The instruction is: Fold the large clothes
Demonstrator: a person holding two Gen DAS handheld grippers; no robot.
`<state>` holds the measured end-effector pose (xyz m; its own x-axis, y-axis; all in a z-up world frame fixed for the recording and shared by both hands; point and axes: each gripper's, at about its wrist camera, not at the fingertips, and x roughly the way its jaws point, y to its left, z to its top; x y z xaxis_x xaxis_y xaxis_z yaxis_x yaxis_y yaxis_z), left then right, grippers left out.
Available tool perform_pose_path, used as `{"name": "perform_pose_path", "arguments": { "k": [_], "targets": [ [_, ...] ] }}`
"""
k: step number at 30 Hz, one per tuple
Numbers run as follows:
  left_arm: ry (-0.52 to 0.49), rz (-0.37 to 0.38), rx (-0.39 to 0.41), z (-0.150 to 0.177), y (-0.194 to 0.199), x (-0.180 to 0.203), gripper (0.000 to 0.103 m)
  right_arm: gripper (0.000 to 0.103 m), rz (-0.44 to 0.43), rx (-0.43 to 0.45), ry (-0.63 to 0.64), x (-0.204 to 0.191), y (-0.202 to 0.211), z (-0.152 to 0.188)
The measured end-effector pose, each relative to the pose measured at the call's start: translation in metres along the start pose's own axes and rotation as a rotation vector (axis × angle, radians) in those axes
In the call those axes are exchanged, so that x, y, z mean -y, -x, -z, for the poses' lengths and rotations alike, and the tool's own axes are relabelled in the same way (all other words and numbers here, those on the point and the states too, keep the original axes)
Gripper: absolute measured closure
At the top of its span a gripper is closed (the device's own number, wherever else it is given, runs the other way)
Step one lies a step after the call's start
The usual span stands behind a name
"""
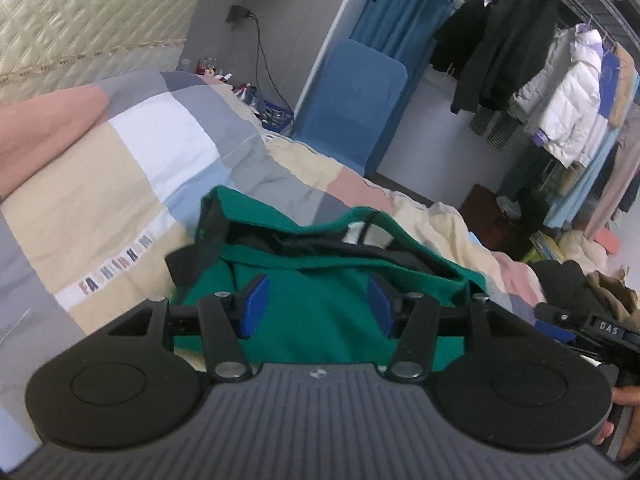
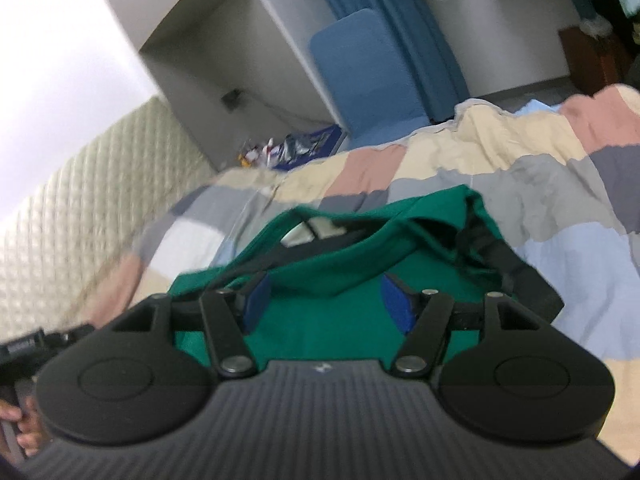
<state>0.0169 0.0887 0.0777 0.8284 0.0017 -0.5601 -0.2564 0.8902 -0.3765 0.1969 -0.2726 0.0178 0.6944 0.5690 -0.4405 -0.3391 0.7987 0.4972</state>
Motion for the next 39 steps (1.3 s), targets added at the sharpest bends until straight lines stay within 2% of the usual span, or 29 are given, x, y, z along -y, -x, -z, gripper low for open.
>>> {"name": "perform_pose_path", "arguments": {
  "k": [2,4,6,12,14,17,20,23,27,28,29,32,35,37,39],
  "targets": [
    [0.043,-0.015,-0.041,-0.005,0.012,0.015,0.043,0.038,0.008,-0.008,0.045,-0.019,0.008,0.002],
    [0.071,0.025,-0.033,-0.009,0.025,0.029,0.043,0.038,0.020,-0.015,0.082,-0.037,0.012,0.001],
    [0.086,0.031,-0.034,-0.013,0.031,0.039,0.043,0.038,0.030,-0.022,0.110,-0.051,0.016,0.000],
    [0.030,0.001,-0.031,-0.014,0.017,0.056,0.043,0.038,0.037,-0.012,0.128,-0.069,0.011,0.001],
    [0.000,0.019,-0.030,-0.010,0.001,0.055,0.043,0.038,0.057,-0.014,0.144,-0.069,0.004,0.004],
    [-0.048,0.009,-0.016,0.001,-0.031,0.044,0.043,0.038,0.029,-0.010,0.138,-0.060,-0.010,0.012],
    [-0.040,-0.006,-0.027,0.010,-0.070,0.024,0.043,0.040,0.042,-0.022,0.139,-0.051,-0.036,0.019],
    [-0.027,-0.012,-0.072,0.019,-0.113,0.003,0.043,0.040,0.047,-0.061,0.124,-0.041,-0.069,0.025],
    [-0.037,-0.062,-0.146,0.027,-0.173,-0.022,0.043,0.045,0.076,-0.099,0.122,-0.025,-0.114,0.034],
    [-0.042,-0.054,-0.144,0.028,-0.183,-0.026,0.043,0.049,0.089,-0.119,0.129,-0.020,-0.127,0.037],
    [-0.053,-0.047,-0.136,0.027,-0.191,-0.028,0.042,0.055,0.102,-0.130,0.141,-0.015,-0.140,0.039],
    [-0.067,-0.029,-0.116,0.015,-0.216,-0.036,0.040,0.055,0.111,-0.112,0.186,-0.011,-0.167,0.036],
    [-0.060,-0.007,-0.130,-0.002,-0.242,-0.044,0.040,0.054,0.149,-0.127,0.163,-0.007,-0.195,0.019],
    [-0.071,-0.037,-0.139,-0.014,-0.261,-0.049,0.040,0.054,0.195,-0.165,0.137,0.001,-0.217,0.006],
    [-0.084,-0.062,-0.147,-0.024,-0.279,-0.054,0.040,0.053,0.205,-0.184,0.103,0.011,-0.236,-0.005]
  ]
}}
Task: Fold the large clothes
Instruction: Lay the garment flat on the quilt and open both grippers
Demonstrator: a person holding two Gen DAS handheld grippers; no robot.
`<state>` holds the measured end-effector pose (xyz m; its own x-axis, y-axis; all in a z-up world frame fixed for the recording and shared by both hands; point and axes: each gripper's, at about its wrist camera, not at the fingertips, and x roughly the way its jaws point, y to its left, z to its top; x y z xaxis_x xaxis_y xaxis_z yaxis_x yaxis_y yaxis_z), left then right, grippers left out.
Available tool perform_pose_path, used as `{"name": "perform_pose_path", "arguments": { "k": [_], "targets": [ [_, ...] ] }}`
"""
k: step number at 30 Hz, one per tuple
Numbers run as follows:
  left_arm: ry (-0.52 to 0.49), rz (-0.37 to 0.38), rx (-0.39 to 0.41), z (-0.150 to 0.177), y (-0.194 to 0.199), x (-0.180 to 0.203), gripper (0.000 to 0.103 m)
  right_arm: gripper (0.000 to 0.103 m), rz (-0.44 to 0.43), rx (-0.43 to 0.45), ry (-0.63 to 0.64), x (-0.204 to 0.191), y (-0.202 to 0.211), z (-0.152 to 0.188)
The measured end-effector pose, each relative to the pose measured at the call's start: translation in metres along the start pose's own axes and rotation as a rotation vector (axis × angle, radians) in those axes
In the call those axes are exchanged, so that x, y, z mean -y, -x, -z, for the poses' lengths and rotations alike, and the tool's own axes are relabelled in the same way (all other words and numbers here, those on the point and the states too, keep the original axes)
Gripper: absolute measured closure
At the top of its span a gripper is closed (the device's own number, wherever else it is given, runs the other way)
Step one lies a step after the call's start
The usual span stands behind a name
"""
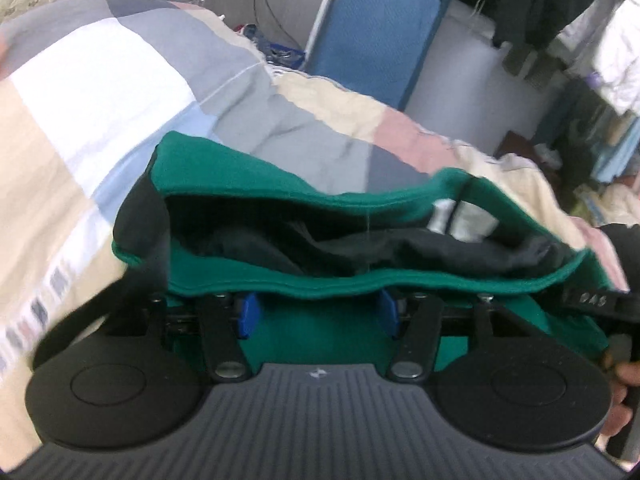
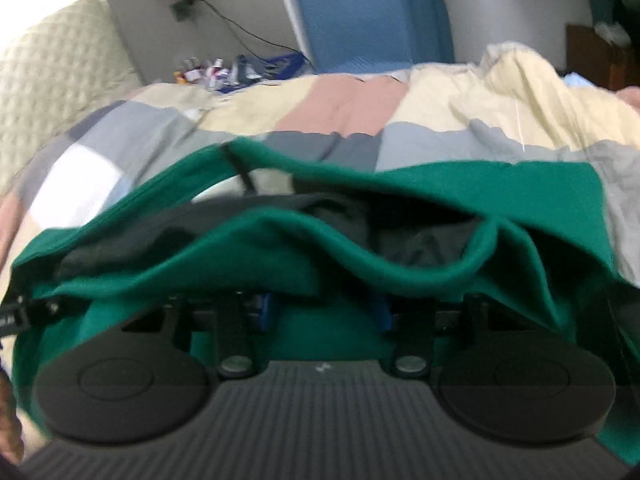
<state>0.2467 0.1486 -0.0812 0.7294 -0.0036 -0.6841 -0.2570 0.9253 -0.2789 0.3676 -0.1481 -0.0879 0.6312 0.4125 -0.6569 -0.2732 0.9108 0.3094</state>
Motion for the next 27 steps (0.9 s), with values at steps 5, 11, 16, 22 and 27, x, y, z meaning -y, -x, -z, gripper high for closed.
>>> {"name": "perform_pose_path", "arguments": {
  "k": [5,11,16,22,27],
  "targets": [
    [0.028,-0.018,0.007,-0.028,-0.042,-0.021,0.041,0.052,-0.042,-0.015,-0.056,0.008,-0.032,-0.032],
    [0.072,-0.044,-0.008,-0.052,-0.084,-0.035,0.041,0.053,0.020,0.010,0.008,0.008,-0.070,-0.059],
    [0.033,-0.063,-0.010,-0.051,-0.087,-0.028,0.041,0.054,0.022,-0.024,-0.042,0.020,-0.087,-0.053],
    [0.009,-0.053,0.016,-0.040,-0.051,-0.014,0.041,0.053,0.004,0.011,-0.028,0.019,-0.051,-0.045],
    [-0.011,-0.003,0.027,-0.010,0.005,0.016,0.041,0.053,-0.024,0.038,0.014,0.011,-0.001,-0.028]
  ]
}}
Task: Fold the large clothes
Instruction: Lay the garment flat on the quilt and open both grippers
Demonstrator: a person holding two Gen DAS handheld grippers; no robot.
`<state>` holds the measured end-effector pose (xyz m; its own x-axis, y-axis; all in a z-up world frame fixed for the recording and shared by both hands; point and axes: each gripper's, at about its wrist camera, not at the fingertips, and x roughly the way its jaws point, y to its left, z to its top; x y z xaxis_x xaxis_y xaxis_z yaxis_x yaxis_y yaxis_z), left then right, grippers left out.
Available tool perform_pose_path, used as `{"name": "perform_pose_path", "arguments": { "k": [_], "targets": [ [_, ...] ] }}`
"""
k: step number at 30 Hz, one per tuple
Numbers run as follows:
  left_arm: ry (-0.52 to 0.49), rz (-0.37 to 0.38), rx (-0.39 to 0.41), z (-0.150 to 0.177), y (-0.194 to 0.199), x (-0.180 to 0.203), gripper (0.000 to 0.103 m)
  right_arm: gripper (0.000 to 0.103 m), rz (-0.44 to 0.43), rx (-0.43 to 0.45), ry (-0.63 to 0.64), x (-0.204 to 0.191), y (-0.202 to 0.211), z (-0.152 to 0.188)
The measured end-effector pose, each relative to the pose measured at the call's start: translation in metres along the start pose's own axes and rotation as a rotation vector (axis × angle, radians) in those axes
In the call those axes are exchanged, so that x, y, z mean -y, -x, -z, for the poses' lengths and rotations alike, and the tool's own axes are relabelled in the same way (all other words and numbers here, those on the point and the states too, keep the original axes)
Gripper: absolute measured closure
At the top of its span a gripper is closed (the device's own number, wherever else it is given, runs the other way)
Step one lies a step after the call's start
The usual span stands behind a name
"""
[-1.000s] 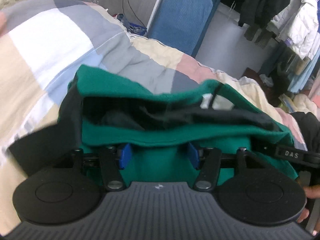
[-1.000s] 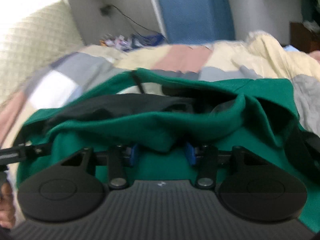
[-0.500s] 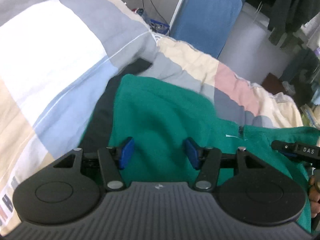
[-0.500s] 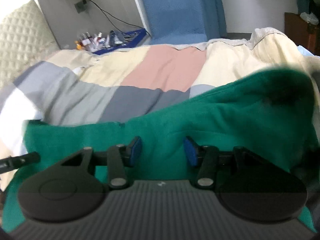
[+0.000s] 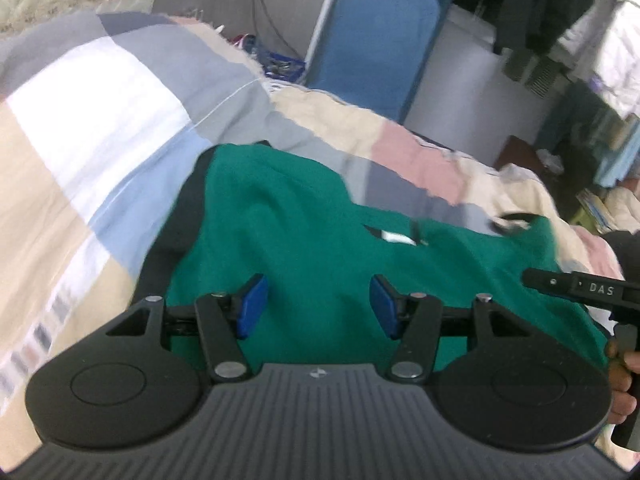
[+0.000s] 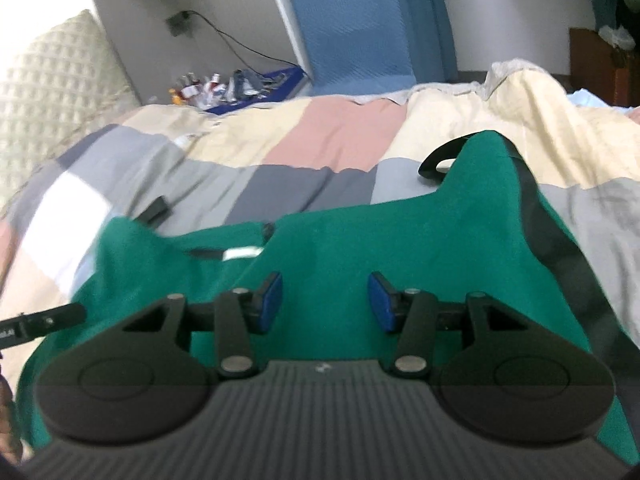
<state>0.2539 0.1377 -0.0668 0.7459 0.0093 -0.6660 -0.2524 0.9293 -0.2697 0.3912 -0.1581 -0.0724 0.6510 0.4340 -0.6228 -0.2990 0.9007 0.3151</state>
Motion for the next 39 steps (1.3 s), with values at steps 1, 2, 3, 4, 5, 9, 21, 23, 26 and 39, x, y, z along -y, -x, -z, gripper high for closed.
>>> {"name": "perform_pose_path", "arguments": {
  "k": [1,2,3,4,5,9,21,23,26,39],
  "targets": [
    [-0.004,0.005,0.002,0.006,0.010,0.005,0.041,0.053,-0.002,0.001,0.013,-0.003,0.011,0.005],
    [-0.005,0.017,0.009,0.013,0.021,0.011,0.041,0.053,0.000,0.000,0.031,-0.006,0.023,0.011],
    [-0.004,0.028,0.019,0.020,0.031,0.015,0.041,0.053,0.000,0.003,0.047,-0.009,0.034,0.016],
    [-0.009,0.036,0.029,0.028,0.042,0.020,0.041,0.053,-0.006,0.010,0.060,-0.011,0.045,0.021],
    [-0.010,0.041,0.030,0.035,0.050,0.024,0.040,0.053,-0.014,0.016,0.068,-0.013,0.055,0.027],
    [-0.022,0.037,0.025,0.068,0.075,0.033,0.040,0.053,-0.027,0.011,0.068,-0.016,0.090,0.052],
    [-0.058,0.008,0.030,0.105,0.067,0.030,0.040,0.053,0.007,0.067,0.149,-0.021,0.099,0.106],
    [-0.046,0.009,0.019,0.107,0.061,0.029,0.040,0.052,0.010,0.072,0.126,-0.021,0.093,0.109],
    [-0.026,0.019,0.003,0.108,0.055,0.026,0.040,0.052,0.019,0.066,0.141,-0.028,0.086,0.112],
    [0.063,0.074,-0.040,0.118,0.101,0.021,0.039,0.051,-0.062,0.035,-0.050,-0.028,0.124,0.119]
  ]
}}
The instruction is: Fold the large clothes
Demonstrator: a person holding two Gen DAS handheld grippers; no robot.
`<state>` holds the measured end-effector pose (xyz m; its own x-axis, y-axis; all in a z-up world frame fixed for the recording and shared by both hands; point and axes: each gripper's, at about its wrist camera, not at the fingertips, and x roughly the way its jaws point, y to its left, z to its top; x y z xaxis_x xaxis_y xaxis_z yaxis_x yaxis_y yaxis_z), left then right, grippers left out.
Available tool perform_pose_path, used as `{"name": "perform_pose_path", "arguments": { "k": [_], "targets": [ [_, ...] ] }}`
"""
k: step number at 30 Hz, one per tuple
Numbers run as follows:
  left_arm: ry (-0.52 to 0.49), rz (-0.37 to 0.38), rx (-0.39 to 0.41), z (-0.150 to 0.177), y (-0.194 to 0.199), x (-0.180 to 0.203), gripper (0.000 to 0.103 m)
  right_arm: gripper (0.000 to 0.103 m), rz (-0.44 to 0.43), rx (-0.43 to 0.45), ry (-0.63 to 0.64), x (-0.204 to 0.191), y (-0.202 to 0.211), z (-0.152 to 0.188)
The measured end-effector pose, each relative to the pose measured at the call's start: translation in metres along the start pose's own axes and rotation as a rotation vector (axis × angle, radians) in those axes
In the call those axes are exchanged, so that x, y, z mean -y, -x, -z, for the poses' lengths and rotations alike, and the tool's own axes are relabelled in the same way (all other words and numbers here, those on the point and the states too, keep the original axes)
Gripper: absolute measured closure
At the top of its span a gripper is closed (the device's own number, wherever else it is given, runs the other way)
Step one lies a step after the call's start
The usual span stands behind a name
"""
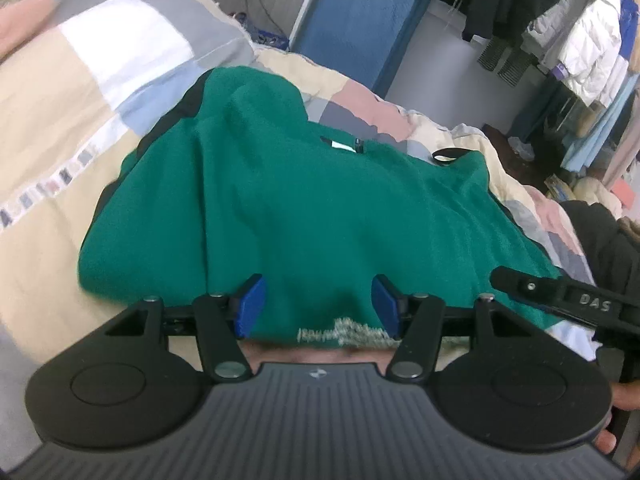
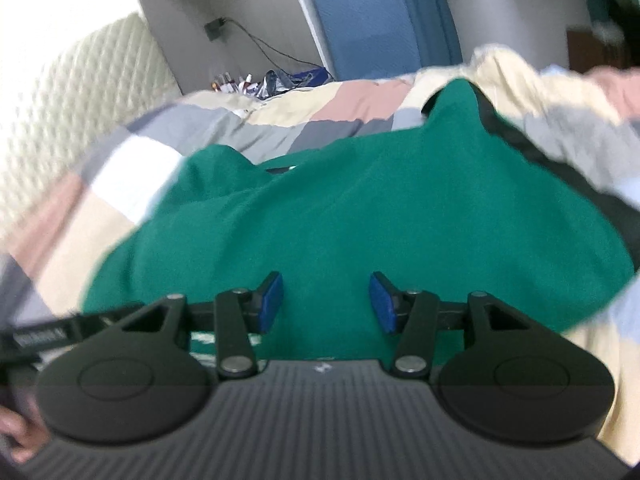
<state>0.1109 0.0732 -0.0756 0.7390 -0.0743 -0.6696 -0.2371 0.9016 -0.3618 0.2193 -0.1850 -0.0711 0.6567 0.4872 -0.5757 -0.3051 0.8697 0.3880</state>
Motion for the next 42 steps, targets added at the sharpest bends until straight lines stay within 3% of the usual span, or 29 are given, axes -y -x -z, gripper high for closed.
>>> {"name": "perform_pose_path", "arguments": {
  "k": [3,4,7,8,13,18,23,27,31,34,37,42],
  "targets": [
    [0.058,0.015,-0.007,0.006,0.011,-0.004,0.039,0.051,-0.027,-0.018,-0.100,0.007,0.014,0.006],
    [0.070,0.029,-0.006,0.009,0.014,-0.005,0.039,0.047,-0.029,-0.022,-0.127,0.009,0.017,0.009],
    [0.098,0.037,-0.012,0.018,0.017,-0.009,0.036,0.019,-0.026,-0.045,-0.191,0.017,0.020,0.019],
    [0.107,0.032,-0.018,0.021,0.016,-0.010,0.034,0.017,-0.025,-0.060,-0.213,0.018,0.018,0.022],
    [0.111,0.011,-0.040,0.023,0.003,-0.013,0.030,0.017,-0.098,-0.144,-0.398,0.038,-0.008,0.035],
    [0.117,0.024,-0.060,0.020,-0.014,-0.012,0.017,0.017,-0.150,-0.120,-0.585,0.063,-0.037,0.042],
    [0.206,0.081,-0.093,0.017,-0.030,-0.019,0.013,0.014,-0.209,-0.087,-0.694,0.077,-0.057,0.040],
    [0.334,0.160,-0.091,0.017,-0.038,-0.035,0.012,0.013,-0.255,-0.063,-0.730,0.075,-0.059,0.032],
    [0.547,0.291,-0.054,0.019,-0.048,-0.063,0.012,0.013,-0.334,-0.020,-0.756,0.071,-0.051,0.022],
    [0.620,0.333,-0.063,0.020,-0.059,-0.075,0.012,0.013,-0.384,0.011,-0.750,0.069,-0.047,0.016],
    [0.671,0.364,-0.079,0.025,-0.072,-0.081,0.011,0.013,-0.395,0.016,-0.745,0.070,-0.049,0.015],
    [0.855,0.465,-0.033,0.040,-0.091,-0.099,0.011,0.013,-0.375,-0.009,-0.800,0.081,-0.054,0.027]
  ]
}}
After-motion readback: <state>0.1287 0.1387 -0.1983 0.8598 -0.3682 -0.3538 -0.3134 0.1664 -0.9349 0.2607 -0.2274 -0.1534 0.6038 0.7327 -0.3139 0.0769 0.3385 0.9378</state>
